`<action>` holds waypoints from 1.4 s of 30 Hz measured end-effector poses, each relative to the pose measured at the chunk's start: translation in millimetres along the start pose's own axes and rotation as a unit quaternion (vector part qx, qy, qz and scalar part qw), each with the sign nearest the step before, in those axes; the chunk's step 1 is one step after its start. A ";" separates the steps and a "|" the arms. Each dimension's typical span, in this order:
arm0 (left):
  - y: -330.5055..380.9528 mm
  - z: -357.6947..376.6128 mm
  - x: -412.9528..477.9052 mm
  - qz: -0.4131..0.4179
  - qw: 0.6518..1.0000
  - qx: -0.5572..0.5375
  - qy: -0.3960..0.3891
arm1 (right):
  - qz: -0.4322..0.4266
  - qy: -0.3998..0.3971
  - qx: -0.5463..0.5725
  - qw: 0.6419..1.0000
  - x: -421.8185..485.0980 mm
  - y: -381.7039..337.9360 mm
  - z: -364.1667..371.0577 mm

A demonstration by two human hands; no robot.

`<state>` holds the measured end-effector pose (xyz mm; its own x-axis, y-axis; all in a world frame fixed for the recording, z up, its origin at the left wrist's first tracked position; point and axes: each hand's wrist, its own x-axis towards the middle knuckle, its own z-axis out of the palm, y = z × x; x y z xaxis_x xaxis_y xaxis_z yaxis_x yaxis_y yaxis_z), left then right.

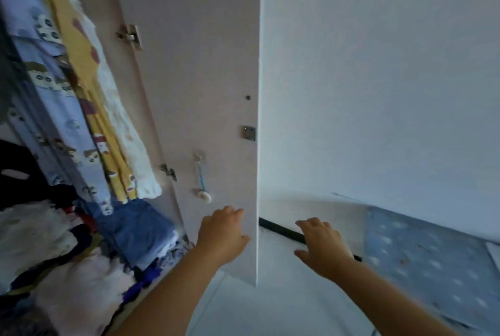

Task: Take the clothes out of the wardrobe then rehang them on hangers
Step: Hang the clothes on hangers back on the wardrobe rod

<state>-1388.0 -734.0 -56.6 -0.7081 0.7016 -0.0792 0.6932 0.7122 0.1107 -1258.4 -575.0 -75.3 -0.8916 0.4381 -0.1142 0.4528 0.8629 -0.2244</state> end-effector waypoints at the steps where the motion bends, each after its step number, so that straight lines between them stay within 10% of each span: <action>1: 28.2 6.1 -7.0 0.027 1.000 -0.001 -0.009 | 0.026 0.001 0.002 1.000 -22.2 21.2 -1.1; 12: 292.2 53.4 -80.1 0.337 0.938 0.023 -0.081 | 0.341 0.051 0.052 0.937 -269.0 185.9 -5.5; 24: 474.6 110.6 -269.5 0.625 0.758 0.020 -0.184 | 0.651 0.103 0.113 0.744 -552.5 184.2 28.6; 42: 707.0 163.1 -641.9 0.801 0.559 0.093 -0.192 | 0.808 0.143 0.156 0.550 -941.0 212.2 78.3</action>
<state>-421.4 -677.1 -89.1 0.8984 0.3699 -0.2368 0.4232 -0.8734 0.2411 -323.3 -823.9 -91.3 0.7319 0.6292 -0.2616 0.5916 -0.7772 -0.2143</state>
